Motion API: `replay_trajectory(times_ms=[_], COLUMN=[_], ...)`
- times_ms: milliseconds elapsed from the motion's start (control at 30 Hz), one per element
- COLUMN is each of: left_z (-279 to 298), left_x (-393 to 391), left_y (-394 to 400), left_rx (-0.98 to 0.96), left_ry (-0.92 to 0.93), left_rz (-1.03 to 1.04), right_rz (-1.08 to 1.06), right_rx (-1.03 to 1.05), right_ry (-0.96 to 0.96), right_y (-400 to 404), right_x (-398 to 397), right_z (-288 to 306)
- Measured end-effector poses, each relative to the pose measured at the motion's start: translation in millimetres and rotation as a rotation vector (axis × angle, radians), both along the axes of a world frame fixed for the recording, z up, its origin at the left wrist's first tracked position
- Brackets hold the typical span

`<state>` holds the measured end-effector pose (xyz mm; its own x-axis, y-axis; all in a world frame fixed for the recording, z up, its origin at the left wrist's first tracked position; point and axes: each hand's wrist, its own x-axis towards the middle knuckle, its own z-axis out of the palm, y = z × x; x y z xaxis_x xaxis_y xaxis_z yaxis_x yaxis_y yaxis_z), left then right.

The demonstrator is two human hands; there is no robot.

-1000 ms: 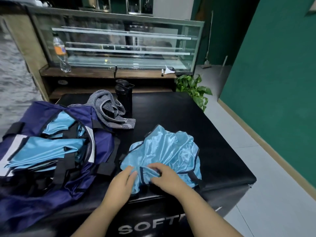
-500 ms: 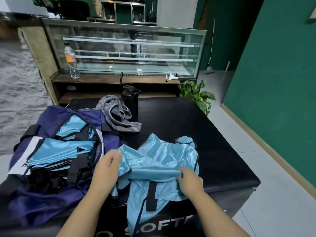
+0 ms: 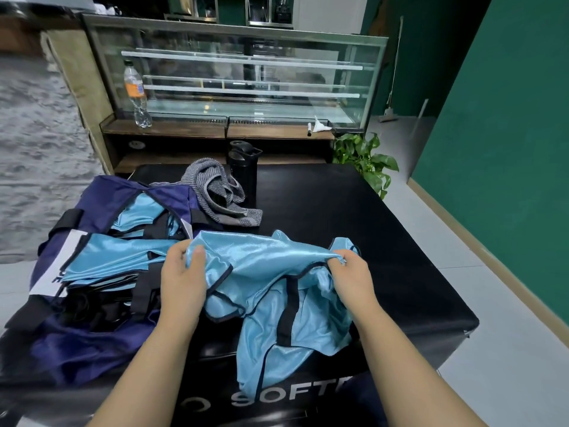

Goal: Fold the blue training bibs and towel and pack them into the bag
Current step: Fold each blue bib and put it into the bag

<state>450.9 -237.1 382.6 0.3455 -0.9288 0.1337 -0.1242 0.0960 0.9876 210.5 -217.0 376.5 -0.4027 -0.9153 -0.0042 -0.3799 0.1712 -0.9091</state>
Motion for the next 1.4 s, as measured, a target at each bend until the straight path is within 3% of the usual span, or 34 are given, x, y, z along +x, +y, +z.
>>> replay_trajectory(times_ms=[200,300,367,433,567,800,967,1233,1400], left_z=[-8,-17,-29,-38,-50,-56,-54,-39,-25], left_x=[-16,-33,-37,-37,-33,-3,3,1,-12], left_y=[4,9,9,8,7,-8,-9,-9,-5], left_rx=[0.025,0.012,0.019,0.062,0.111,0.131,0.23,0.376,0.487], left_ry=[-0.345,-0.452,-0.552,-0.592,-0.722,-0.826,-1.008,-0.963,-0.971], left_rz=[-0.235,-0.395,-0.501,-0.545,-0.6,-0.328,-0.292,-0.383,-0.501], right_rz=[0.401,0.623,0.66,0.62,0.36,-0.057,-0.102,-0.258,-0.122], right_rx=[0.201,0.302,0.329,0.338,0.275,0.206,0.221,0.016,-0.04], right_ry=[-0.182,-0.148,-0.085,-0.061,-0.22,0.18,-0.032,-0.234,-0.316], right_y=[11,12,11,12,6,-17,-30,-36,-34], right_x=[37,50,51,48,31,-22,-33,-40,-39], right_z=[18,13,9,3,-18,-64,-66,-51,-27])
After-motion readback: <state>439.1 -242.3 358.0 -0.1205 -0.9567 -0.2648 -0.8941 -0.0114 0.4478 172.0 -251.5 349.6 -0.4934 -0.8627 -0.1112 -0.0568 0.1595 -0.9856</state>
